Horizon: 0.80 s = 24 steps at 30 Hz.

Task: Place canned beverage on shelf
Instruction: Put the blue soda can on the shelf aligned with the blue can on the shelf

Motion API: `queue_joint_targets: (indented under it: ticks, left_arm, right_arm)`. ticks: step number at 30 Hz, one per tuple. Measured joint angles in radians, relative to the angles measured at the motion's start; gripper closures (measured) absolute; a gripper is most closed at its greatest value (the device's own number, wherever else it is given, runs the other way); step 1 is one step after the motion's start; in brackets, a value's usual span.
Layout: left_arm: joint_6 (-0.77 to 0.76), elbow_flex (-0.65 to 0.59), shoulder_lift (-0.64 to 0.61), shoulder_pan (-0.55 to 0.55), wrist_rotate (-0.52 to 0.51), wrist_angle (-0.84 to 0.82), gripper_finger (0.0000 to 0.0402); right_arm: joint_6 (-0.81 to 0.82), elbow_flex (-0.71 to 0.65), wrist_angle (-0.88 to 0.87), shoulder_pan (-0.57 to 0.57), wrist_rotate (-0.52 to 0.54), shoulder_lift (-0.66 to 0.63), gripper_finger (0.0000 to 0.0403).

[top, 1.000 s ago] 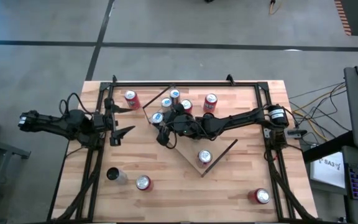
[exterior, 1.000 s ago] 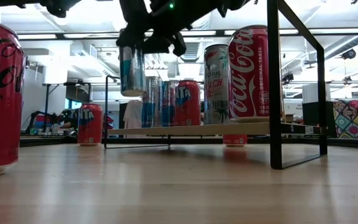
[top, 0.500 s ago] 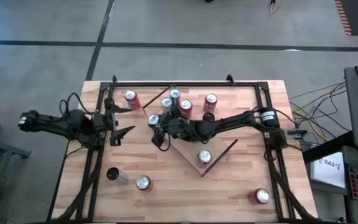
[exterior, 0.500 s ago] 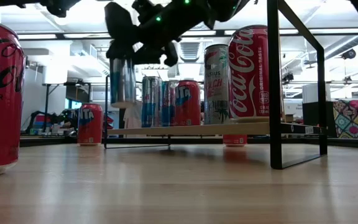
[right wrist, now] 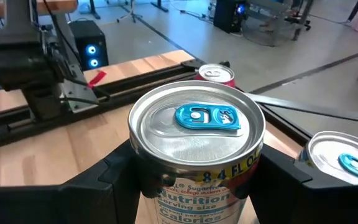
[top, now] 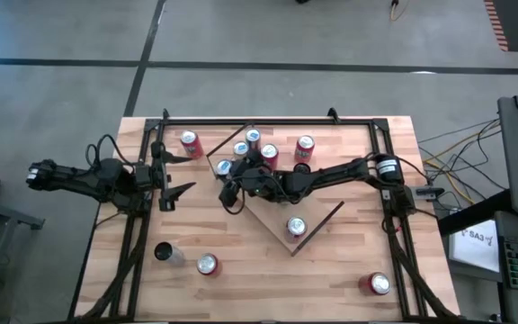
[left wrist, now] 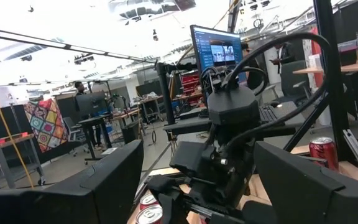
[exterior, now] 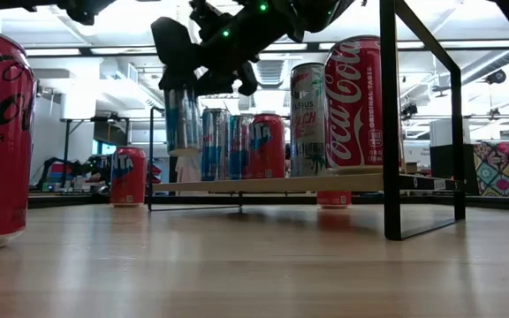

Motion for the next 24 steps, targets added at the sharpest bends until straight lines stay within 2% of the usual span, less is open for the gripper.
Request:
queue_joint_targets:
  ticks: [11, 16, 24]
  left_arm:
    - [0.000, 0.000, 0.000, 0.000, 0.000, 0.000, 0.0111]
    - [0.000, 0.000, 0.002, 0.000, 0.000, -0.001, 0.0111]
    - [0.000, 0.000, 0.002, 0.000, 0.000, -0.001, 0.0111]
  right_arm:
    - [0.138, -0.013, 0.003, -0.001, 0.077, 0.004, 0.0186]
    - [0.077, -0.013, -0.003, -0.001, 0.055, 0.031, 0.0186]
    - [0.063, -0.013, 0.000, 0.000, 0.050, 0.042, 0.0186]
